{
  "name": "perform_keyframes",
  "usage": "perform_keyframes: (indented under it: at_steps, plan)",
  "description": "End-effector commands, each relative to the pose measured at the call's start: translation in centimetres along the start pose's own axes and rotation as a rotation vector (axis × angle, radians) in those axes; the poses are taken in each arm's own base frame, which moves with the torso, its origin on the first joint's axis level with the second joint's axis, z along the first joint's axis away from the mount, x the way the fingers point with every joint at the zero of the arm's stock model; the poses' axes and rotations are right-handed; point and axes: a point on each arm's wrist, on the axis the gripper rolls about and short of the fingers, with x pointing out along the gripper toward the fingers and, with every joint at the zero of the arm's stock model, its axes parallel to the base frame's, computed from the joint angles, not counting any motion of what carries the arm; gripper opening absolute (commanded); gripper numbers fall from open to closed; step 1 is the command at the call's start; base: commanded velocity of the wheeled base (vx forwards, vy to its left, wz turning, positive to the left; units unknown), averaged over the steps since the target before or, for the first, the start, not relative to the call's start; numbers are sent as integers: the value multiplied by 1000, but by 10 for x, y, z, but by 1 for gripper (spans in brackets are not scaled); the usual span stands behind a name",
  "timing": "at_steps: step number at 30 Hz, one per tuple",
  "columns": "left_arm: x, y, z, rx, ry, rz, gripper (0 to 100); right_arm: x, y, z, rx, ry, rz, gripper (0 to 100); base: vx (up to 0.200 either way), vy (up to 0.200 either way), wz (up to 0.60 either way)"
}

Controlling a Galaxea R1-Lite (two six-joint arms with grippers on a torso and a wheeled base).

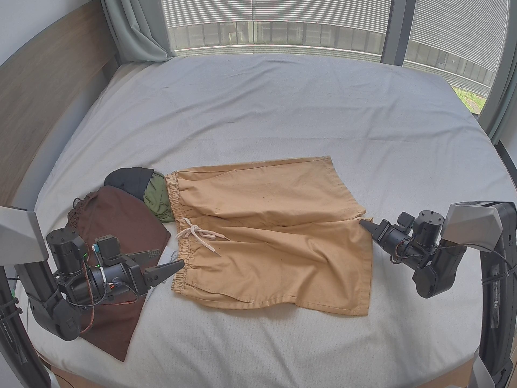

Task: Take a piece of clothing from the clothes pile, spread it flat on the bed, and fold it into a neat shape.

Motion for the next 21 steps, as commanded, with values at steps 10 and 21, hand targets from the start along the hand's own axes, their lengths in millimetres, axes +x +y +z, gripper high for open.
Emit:
perform_keyframes:
  at_steps: [10,21]
  plan:
    - [-1,1,-1,-4,12,-43,100,-21,18,9,-108,1,-3,100,0,0,0]
    - [-1,5,-3,-13,15,-32,100,-69,51,-2,-299,95,-21,100,0,0,0]
